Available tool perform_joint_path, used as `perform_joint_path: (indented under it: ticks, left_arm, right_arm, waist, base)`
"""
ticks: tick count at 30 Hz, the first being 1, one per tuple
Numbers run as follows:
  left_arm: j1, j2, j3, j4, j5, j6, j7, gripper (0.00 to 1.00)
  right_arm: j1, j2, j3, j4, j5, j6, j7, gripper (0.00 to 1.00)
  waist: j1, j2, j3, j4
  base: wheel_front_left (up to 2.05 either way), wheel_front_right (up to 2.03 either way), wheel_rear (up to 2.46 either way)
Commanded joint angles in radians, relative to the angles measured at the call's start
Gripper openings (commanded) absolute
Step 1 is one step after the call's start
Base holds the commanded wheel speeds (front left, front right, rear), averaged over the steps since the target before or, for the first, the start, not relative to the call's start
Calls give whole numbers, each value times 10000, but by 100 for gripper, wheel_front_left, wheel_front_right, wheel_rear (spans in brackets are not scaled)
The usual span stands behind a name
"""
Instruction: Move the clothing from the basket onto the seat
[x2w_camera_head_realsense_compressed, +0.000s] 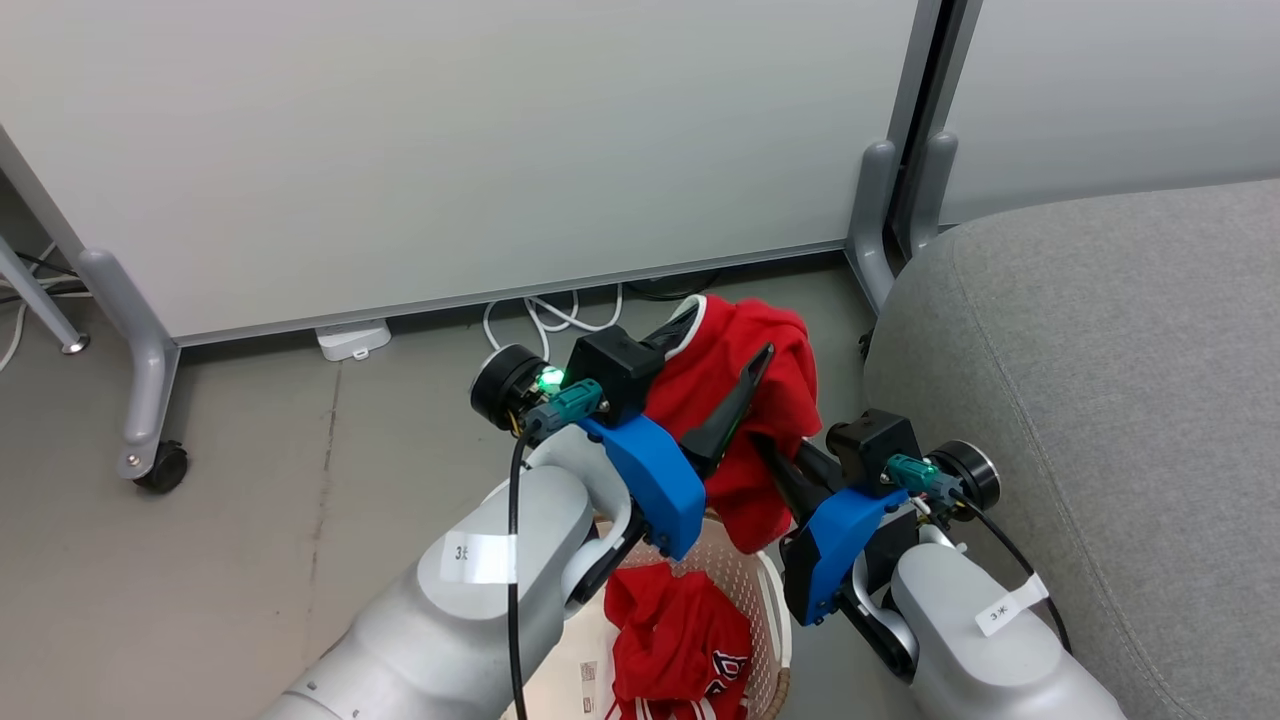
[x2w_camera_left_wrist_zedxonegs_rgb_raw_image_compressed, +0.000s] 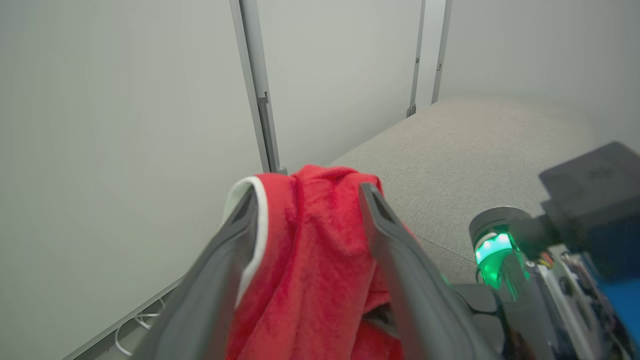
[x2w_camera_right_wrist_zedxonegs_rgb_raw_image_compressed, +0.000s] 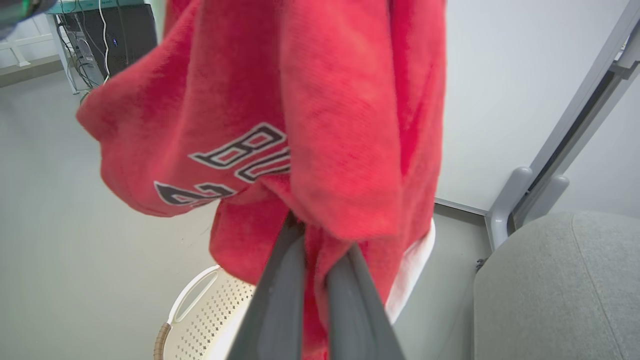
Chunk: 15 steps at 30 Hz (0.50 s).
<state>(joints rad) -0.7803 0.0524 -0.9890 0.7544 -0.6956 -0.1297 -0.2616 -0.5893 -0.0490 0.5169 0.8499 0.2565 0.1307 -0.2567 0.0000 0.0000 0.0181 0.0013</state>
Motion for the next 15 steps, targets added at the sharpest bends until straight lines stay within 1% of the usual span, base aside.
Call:
perform_joint_path:
  ticks: [1, 5, 9, 15]
  left_arm:
    - [78, 26, 45, 19, 35, -11, -51, 100]
    - [115, 26, 132, 40, 57, -10, -51, 100]
    - [298, 94, 486, -165, 112, 98, -50, 100]
    - [1188, 527, 1373, -940, 545, 418, -50, 100]
  right_arm:
    - [-64, -25, 10, 16, 0, 1, -46, 0]
    - [-94, -25, -30, 44, -29, 1, -69, 0]
    - [-40, -25, -114, 18, -51, 1, -85, 0]
    - [71, -25, -287, -99, -129, 1, -95, 0]
  waist:
    - [0, 0, 0, -4]
    - [0, 0, -14, 0]
    - [0, 0, -29, 3]
    - [0, 0, -16, -30]
  base:
    - [0, 0, 0]
    - [0, 0, 0]
    - [0, 0, 0]
    - [0, 0, 0]
